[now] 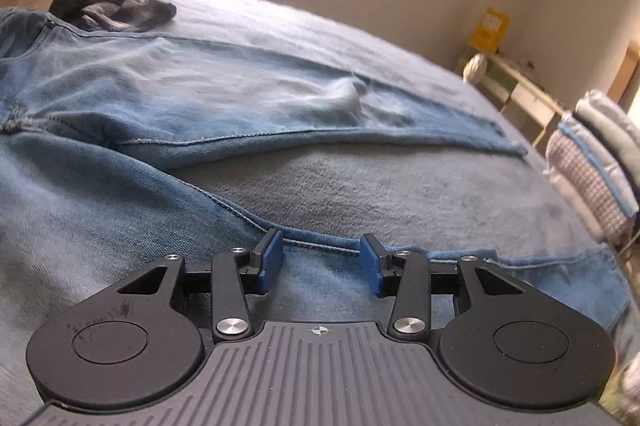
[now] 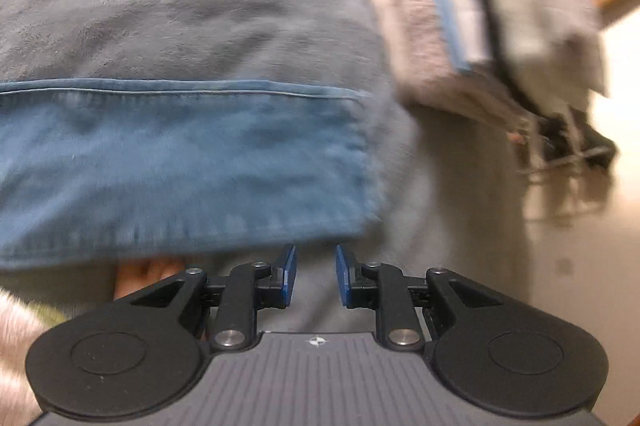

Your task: Fold clothes

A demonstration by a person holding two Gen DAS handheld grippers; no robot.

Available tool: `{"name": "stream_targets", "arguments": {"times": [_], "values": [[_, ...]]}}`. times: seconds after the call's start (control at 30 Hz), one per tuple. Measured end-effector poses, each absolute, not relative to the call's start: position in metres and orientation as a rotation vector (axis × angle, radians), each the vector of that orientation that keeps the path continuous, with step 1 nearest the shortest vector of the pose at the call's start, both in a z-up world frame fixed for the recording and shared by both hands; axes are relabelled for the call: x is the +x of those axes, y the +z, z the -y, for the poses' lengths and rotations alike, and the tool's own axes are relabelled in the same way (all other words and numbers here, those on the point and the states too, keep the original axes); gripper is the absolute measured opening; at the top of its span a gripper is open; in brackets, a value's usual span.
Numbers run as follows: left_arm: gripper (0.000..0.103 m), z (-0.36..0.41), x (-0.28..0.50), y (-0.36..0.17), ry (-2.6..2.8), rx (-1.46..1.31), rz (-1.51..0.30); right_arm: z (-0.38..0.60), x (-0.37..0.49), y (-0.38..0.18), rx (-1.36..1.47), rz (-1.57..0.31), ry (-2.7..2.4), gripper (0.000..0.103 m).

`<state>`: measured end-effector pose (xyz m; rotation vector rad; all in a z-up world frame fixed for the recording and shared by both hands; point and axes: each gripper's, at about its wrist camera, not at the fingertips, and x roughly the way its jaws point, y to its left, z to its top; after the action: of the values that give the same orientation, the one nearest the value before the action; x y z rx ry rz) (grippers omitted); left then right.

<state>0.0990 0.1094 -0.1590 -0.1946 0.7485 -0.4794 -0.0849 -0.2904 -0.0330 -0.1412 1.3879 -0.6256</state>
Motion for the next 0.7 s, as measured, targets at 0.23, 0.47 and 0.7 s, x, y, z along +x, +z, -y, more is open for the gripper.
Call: {"name": "stream_targets", "arguments": {"times": [0.23,0.47,0.7], "values": [[0.043,-0.11,0.099,-0.162,-0.489,-0.189,-0.719,0.274,-0.104,0.018,-0.039,-1.302,-0.656,0.027],[0.043,-0.094,0.093,-0.163,-0.434,-0.116,-0.684,0.318,-0.097,-0.043,0.073,-1.151,-0.605,0.027],[0.043,-0.072,0.095,-0.151,-0.29,-0.059,-0.754,0.365,-0.113,-0.081,0.221,-1.075,-0.432,0.027]]}}
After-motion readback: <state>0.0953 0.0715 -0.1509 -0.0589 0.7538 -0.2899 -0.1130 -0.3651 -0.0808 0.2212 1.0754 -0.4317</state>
